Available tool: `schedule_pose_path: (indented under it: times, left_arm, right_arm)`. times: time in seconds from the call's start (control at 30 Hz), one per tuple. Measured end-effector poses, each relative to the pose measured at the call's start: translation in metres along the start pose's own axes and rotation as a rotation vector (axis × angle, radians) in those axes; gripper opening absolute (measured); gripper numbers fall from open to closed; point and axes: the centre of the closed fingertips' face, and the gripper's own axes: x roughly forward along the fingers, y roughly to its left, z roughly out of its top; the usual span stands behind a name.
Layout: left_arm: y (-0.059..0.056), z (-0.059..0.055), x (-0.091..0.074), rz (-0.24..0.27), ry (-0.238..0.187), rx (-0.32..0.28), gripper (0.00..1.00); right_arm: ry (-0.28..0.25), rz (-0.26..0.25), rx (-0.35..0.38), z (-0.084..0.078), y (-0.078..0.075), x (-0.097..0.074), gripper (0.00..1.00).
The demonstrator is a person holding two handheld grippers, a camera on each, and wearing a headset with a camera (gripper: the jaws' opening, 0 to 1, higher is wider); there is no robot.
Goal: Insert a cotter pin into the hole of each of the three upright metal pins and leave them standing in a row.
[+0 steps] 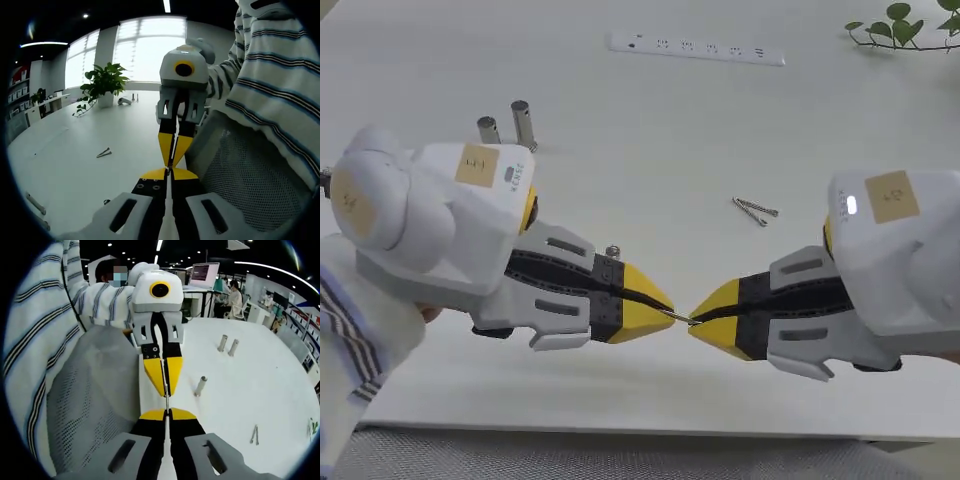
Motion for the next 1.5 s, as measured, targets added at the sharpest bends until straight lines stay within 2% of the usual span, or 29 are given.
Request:
schedule_pose_path:
  times: [0.13, 0.27, 0.57, 0.83, 0.93, 1.03, 1.17, 1.33, 1.37, 1.4, 1.43, 1.5]
  left_arm:
    - [0.002, 0.001, 0.001, 0.003, -0.003, 0.002, 0.0]
    - [0.001, 0.002, 0.002, -0.004, -0.011, 0.006, 0.0]
    - [-0.002, 0.001, 0.003, -0.024, -0.008, -0.003, 0.0]
    - [0.002, 0.002, 0.002, -0.004, -0.011, -0.033, 0.01]
    - [0.001, 0.001, 0.003, -0.008, -0.014, -0.058, 0.07]
    - [0.001, -0.007, 0.006, -0.008, 0.011, -0.071, 0.12]
    - [0.004, -0.013, 0.005, 0.017, 0.03, -0.085, 0.17]
    - [0.017, -0.019, 0.0, 0.088, 0.047, -0.084, 0.24]
    - [0.02, -0.02, -0.002, 0.104, 0.048, -0.099, 0.26]
    - [0.023, -0.02, -0.004, 0.123, 0.045, -0.113, 0.29]
    - [0.025, -0.018, -0.006, 0.129, 0.028, -0.103, 0.32]
    - [0.029, -0.018, -0.01, 0.151, 0.026, -0.103, 0.33]
  right_arm:
    - [0.006, -0.01, 0.008, -0.002, -0.004, 0.0, 0.02]
    - [-0.004, -0.009, 0.05, -0.003, -0.005, -0.002, 0.02]
    - [0.005, 0.01, 0.051, -0.003, -0.002, -0.005, 0.02]
    - [0.014, 0.014, 0.042, -0.002, -0.002, -0.004, 0.01]
    - [0.015, 0.012, 0.042, -0.001, -0.005, -0.003, 0.01]
    - [0.012, 0.008, 0.048, 0.0, -0.008, -0.003, 0.01]
    - [0.03, 0.004, 0.041, -0.001, -0.011, -0.002, 0.01]
    - [0.078, 0.011, 0.038, -0.01, -0.014, 0.003, 0.02]
    - [0.089, 0.015, 0.038, -0.014, -0.015, 0.005, 0.02]
    - [0.107, 0.015, 0.044, -0.018, -0.017, 0.007, 0.01]
    - [0.115, 0.016, 0.045, -0.021, -0.018, 0.008, 0.01]
    - [0.134, 0.021, 0.054, -0.024, -0.021, 0.01, 0.01]
